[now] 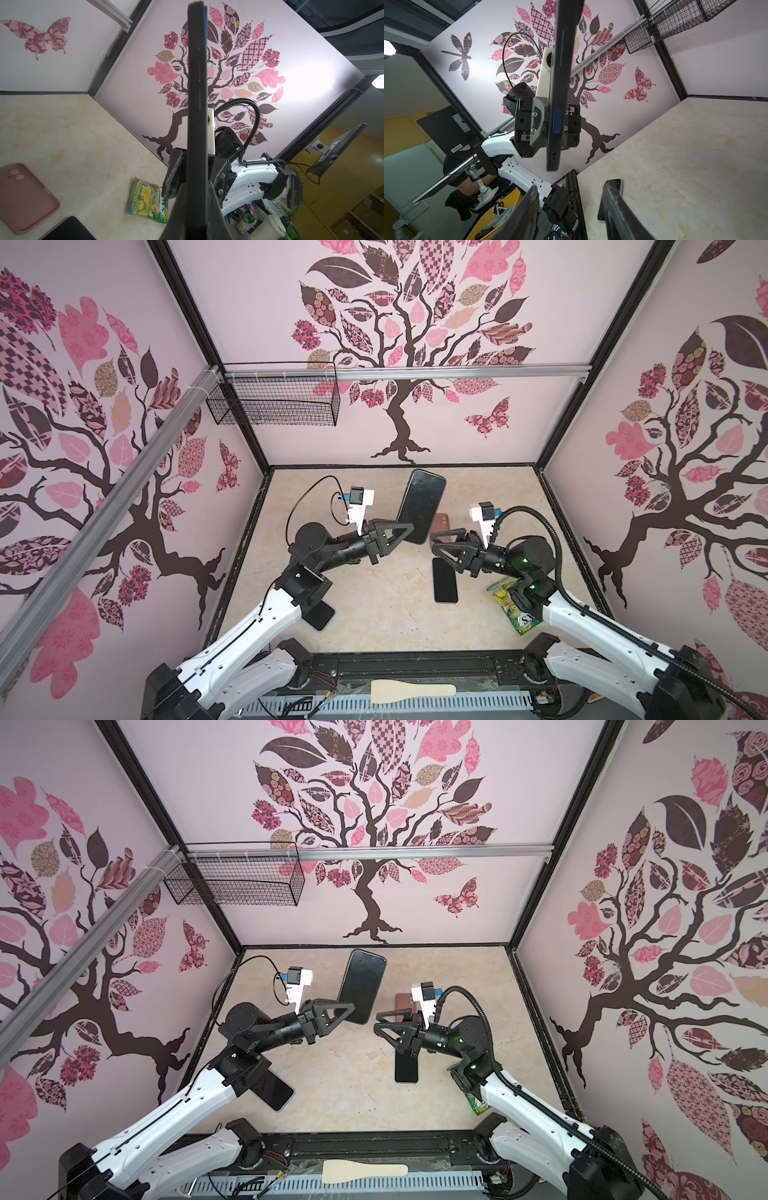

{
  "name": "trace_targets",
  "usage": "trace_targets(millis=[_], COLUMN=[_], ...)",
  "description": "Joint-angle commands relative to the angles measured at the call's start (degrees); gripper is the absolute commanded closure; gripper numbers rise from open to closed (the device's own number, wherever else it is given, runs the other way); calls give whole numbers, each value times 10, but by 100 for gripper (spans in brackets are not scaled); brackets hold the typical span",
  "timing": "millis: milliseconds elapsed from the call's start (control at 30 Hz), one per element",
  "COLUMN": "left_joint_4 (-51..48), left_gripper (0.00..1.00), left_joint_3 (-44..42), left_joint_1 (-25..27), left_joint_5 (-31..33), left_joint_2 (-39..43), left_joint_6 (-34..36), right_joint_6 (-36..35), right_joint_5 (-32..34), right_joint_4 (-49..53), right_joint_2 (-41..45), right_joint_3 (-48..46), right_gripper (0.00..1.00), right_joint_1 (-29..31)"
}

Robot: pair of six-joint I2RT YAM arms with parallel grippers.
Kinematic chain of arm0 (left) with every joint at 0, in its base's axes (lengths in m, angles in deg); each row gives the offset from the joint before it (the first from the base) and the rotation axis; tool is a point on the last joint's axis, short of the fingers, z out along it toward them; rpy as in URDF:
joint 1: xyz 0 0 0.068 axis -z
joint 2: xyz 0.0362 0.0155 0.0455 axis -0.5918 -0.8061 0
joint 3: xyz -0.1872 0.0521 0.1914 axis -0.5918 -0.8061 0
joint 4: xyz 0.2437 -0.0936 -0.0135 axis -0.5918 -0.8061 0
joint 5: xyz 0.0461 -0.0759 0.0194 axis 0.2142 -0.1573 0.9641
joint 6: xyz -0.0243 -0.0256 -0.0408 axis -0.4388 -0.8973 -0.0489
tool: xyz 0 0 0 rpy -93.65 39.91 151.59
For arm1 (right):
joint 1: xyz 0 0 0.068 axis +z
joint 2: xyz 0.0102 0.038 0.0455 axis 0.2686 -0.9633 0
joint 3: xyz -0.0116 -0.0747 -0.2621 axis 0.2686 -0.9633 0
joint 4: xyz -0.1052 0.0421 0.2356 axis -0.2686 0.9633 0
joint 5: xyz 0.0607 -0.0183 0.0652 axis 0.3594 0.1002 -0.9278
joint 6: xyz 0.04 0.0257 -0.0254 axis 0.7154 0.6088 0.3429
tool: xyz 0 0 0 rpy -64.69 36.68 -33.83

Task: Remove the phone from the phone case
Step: 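Close the right gripper on the black phone held by the left gripper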

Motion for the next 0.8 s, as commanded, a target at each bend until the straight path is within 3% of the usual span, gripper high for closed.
trace_targets(millis=[0, 767], left_joint_4=[49, 75], left_gripper=[100, 100], left_joint_3=[18, 24], left_joint_1=[8, 12], left_joint_5=[-24, -44], left_joint_2=[-3, -22], left_joint_6=[0, -8], right_joint_6=[16, 22], right_joint_5=[-20, -39], right_joint_4=[-64, -60], right_joint_2=[-9, -52], right_joint_3=[39, 79], right_gripper=[49, 71], right_joint_1=[6, 38])
